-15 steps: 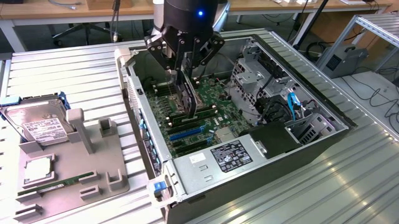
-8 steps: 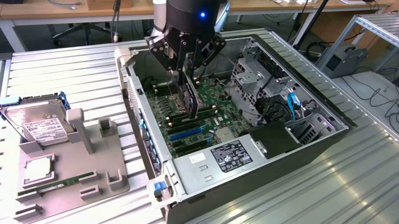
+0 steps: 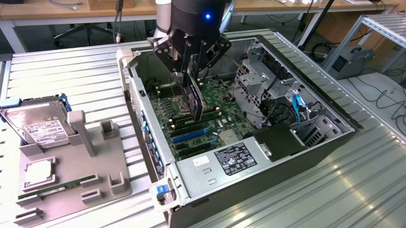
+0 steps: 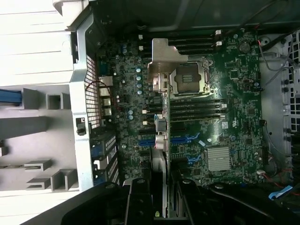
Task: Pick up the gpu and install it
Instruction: 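Pick up the gpu and move the gpu toward the slot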
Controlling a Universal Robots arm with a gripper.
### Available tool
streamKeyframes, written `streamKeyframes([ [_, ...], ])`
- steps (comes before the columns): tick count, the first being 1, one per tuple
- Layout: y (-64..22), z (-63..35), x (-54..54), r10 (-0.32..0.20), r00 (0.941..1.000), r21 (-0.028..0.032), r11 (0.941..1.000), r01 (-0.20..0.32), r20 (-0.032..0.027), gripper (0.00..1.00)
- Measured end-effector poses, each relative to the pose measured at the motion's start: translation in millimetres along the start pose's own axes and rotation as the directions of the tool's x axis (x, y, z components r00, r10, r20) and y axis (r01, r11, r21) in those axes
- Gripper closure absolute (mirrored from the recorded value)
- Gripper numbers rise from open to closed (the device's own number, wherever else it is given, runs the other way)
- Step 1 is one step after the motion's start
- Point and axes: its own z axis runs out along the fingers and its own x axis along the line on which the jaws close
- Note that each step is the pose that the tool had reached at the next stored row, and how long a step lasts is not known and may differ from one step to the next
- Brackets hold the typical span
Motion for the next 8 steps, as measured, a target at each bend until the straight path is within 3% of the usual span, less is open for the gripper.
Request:
streamKeyframes([
  [8, 0.2, 1.8, -3.4, 0.000, 1.0000, 0.0000, 1.0000, 0.000, 0.0000, 0.74],
])
